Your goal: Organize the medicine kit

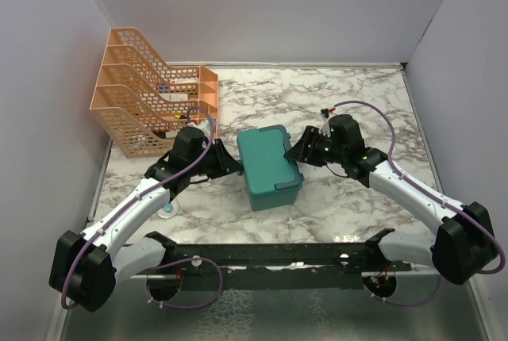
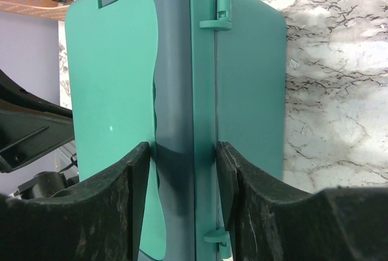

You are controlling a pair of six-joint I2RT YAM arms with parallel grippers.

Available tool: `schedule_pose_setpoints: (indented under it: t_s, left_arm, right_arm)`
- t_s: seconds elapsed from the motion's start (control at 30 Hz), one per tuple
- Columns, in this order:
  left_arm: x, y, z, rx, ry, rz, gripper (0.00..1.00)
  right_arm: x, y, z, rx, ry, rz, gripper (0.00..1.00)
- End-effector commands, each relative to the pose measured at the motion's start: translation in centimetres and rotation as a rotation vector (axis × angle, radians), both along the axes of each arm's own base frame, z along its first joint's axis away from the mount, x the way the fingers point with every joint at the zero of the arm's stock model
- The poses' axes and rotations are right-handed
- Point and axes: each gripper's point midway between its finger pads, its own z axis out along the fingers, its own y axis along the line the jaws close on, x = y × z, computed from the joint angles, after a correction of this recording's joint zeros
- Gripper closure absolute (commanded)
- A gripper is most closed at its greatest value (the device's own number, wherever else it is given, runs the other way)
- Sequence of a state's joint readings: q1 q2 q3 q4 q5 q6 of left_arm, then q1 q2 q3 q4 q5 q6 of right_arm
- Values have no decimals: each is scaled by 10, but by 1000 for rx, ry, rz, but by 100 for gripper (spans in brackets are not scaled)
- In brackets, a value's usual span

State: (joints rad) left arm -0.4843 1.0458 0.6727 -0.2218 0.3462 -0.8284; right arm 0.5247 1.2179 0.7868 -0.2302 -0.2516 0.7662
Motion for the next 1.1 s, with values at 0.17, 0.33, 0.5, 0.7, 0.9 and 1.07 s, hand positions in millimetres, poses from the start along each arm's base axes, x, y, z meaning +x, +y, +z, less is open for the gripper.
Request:
schedule_pose_setpoints:
  t_s: [0.17,0.33,0.5,0.7,0.9,1.07]
  left_arm:
    - [-4,-6,-5,-23,26,-20,81]
    - [-5,-7,-16,-39,52,-9,87]
    - [-6,-7,-27,-45,74,1,90]
    - [-7,-6,-34,-44,77,6,92]
    - [-2,-2,-31,-7,45,8,87]
    - [12,11,-11,100,-49,10,65]
  right_arm:
    - [-14,-17,-46,-130,113,-32,55]
    - [-13,-17,-46,-134,112,-37,55]
    - [-13,-17,-46,-132,115,-35,55]
    - [-15,-14,-46,-126,112,-9,55]
    - [-18,-10,-44,-108,106,26,55]
    - [-2,-20,-23,-163,41,-32,54]
